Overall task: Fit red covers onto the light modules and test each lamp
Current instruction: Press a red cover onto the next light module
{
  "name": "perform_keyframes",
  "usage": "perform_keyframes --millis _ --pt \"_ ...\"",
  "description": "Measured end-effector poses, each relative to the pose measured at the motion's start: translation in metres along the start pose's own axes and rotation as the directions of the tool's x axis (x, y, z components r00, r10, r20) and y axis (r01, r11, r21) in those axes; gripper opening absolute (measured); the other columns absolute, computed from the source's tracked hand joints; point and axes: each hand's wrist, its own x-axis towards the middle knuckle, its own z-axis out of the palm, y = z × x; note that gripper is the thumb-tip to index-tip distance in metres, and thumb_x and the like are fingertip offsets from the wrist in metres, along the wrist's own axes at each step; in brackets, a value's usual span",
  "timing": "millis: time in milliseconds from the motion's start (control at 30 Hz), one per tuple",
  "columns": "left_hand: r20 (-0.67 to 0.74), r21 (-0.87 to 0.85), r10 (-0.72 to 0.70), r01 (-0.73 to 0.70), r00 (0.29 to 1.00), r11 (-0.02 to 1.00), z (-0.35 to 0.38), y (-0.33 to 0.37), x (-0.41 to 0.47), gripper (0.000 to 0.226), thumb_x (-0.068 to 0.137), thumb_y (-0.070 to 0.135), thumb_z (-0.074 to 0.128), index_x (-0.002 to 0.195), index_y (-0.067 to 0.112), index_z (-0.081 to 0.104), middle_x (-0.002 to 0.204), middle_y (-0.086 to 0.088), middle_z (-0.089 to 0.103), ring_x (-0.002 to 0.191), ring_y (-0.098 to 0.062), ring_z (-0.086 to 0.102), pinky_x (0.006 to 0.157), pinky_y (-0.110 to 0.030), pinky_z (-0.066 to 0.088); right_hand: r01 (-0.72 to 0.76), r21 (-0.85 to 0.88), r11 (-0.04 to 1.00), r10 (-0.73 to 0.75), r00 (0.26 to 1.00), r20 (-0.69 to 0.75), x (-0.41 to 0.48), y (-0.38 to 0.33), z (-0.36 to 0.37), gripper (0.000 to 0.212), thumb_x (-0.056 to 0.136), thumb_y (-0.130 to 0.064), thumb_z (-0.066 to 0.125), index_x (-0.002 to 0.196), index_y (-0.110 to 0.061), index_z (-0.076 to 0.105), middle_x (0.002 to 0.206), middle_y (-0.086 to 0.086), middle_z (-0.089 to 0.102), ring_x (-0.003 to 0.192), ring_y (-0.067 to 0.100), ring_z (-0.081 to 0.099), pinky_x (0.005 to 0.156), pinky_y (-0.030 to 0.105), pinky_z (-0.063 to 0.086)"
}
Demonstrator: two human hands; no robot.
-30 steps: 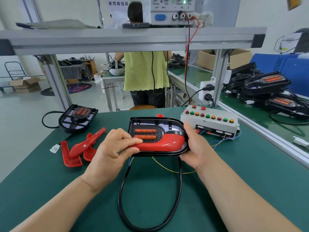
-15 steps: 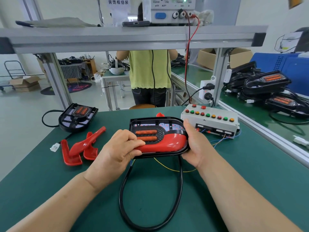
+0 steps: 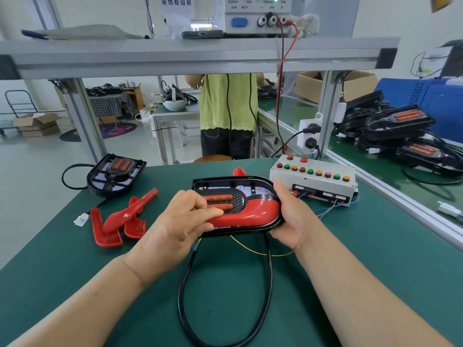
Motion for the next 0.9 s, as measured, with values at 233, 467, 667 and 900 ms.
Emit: perform_keyframes --millis 233,467,667,900 --pt "0.011 -0.019 -0.005 0.005 1.0 1.0 0.001 -0.001 -0.001 0.028 0.09 0.002 0.063 0.117 0.001 0.07 0.092 -0.005 0.049 0.085 -0.026 0.054 0.079 -0.036 0.052 -0.008 0.021 1.0 0.005 0.993 0.114 -0.003 -0.002 0.0 0.055 0.103 -0.053 0.037 0.121 -0.011 0.068 0.118 0.018 0.071 0.105 0.031 0.071 0.08 0.043 0.061" --pt "0.004 -0.02 -0.011 0.011 1.0 1.0 -0.003 -0.002 -0.001 0.027 0.091 0.005 0.06 0.116 0.001 0.071 0.093 -0.004 0.049 0.084 -0.026 0.054 0.078 -0.034 0.051 0.009 0.05 0.999 -0.017 0.985 0.173 -0.008 -0.006 0.003 0.046 0.088 -0.035 0.061 0.122 -0.005 0.067 0.117 0.018 0.072 0.099 0.029 0.073 0.075 0.043 0.062" --pt "0.058 -0.062 -0.035 0.038 0.998 0.997 -0.006 -0.003 -0.001 0.029 0.092 0.006 0.061 0.119 0.006 0.07 0.095 -0.002 0.047 0.088 -0.017 0.05 0.083 -0.017 0.042 0.005 0.037 0.999 -0.01 0.99 0.143 -0.002 -0.002 -0.002 0.041 0.105 -0.031 0.04 0.126 -0.007 0.066 0.118 0.019 0.071 0.102 0.03 0.072 0.072 0.041 0.061" --pt "0.066 -0.054 -0.049 0.053 0.997 0.997 -0.008 -0.005 -0.002 0.028 0.091 0.004 0.063 0.117 0.004 0.071 0.094 -0.008 0.054 0.089 -0.023 0.055 0.084 -0.024 0.044 0.013 0.031 0.999 -0.016 0.996 0.086 0.0 0.0 -0.003 0.043 0.106 -0.031 0.039 0.111 -0.008 0.076 0.111 0.016 0.074 0.094 0.028 0.074 0.067 0.038 0.061"
